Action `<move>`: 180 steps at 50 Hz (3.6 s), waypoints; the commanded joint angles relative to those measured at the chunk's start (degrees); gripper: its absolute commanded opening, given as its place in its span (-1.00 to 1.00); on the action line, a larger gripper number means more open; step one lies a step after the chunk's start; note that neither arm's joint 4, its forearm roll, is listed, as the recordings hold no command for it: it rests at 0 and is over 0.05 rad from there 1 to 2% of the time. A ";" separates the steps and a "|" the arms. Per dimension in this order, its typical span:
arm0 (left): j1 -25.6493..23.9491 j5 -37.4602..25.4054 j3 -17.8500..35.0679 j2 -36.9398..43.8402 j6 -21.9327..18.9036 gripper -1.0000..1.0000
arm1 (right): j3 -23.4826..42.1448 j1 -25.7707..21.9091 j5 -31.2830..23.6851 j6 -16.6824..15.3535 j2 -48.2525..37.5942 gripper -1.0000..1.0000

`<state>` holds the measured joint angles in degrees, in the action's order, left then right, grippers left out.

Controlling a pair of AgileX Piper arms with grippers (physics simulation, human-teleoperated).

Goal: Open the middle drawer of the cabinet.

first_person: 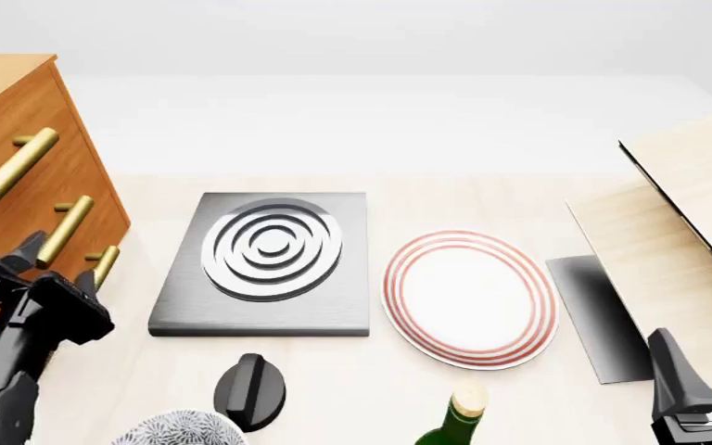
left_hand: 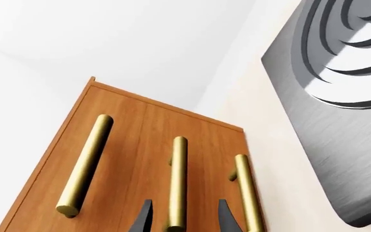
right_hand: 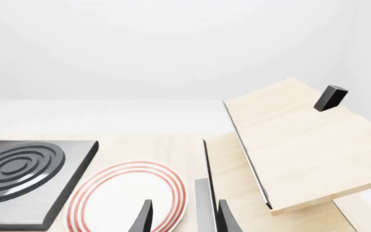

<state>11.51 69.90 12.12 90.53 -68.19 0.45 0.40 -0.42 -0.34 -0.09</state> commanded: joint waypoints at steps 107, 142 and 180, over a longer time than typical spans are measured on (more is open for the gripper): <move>-2.56 0.00 3.47 -3.01 -15.20 -1.00 | -0.10 -0.09 0.12 0.06 -0.03 1.00; -5.84 0.00 3.20 -3.62 -17.48 -1.00 | -0.10 -0.09 0.11 0.07 -0.03 1.00; -9.60 0.00 3.53 -3.24 -18.74 -1.00 | -0.09 -0.11 0.10 0.05 -0.02 1.00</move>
<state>3.74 69.25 14.22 91.25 -86.24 0.46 0.39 -0.43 -0.35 -0.08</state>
